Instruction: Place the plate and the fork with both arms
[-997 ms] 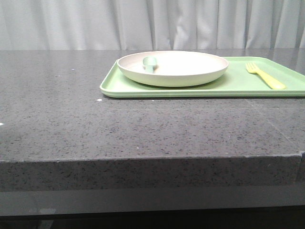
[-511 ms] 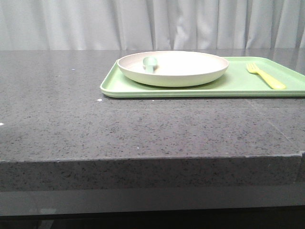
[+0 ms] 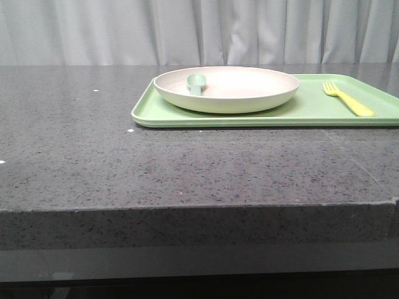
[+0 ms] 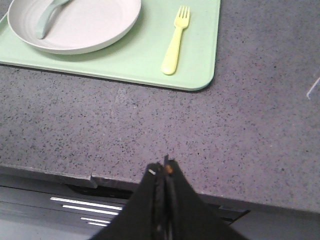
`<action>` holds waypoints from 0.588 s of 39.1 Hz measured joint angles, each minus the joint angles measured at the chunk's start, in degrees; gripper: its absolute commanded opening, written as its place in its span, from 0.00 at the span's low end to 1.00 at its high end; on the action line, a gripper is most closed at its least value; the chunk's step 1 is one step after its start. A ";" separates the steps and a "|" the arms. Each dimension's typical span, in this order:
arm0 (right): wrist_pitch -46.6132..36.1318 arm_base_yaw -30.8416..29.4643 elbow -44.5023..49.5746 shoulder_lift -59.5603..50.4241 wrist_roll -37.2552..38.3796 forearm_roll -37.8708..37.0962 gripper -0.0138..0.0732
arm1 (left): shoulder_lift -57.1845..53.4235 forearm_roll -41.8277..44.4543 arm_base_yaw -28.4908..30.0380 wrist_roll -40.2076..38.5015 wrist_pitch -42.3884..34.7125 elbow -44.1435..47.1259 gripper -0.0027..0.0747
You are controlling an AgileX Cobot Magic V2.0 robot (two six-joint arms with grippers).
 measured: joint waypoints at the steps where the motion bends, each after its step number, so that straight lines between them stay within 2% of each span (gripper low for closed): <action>1: -0.22 0.00 0.00 0.00 0.00 0.00 0.08 | 0.00 0.00 0.03 -0.13 0.00 0.00 0.01; 23: -0.61 0.00 0.00 0.00 0.00 0.00 0.08 | -0.59 0.00 0.03 -0.35 -0.35 0.45 0.01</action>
